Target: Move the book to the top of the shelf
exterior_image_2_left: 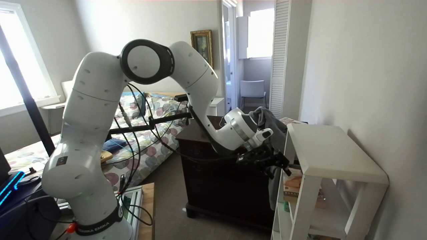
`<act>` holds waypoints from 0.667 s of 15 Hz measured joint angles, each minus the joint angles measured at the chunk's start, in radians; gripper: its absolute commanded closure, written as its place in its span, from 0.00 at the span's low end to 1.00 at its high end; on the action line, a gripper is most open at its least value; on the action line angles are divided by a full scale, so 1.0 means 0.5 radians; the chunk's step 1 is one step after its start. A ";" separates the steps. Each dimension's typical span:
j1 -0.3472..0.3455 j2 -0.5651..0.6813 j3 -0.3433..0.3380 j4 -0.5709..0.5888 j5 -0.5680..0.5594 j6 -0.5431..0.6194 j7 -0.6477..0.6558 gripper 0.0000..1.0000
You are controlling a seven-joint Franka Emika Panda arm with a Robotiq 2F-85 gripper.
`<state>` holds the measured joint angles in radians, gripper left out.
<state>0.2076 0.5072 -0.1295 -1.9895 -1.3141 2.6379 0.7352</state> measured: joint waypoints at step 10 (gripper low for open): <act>-0.061 0.043 -0.020 0.000 0.000 0.305 0.000 0.00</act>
<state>0.1769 0.5286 -0.1393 -1.9894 -1.3141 2.7905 0.7352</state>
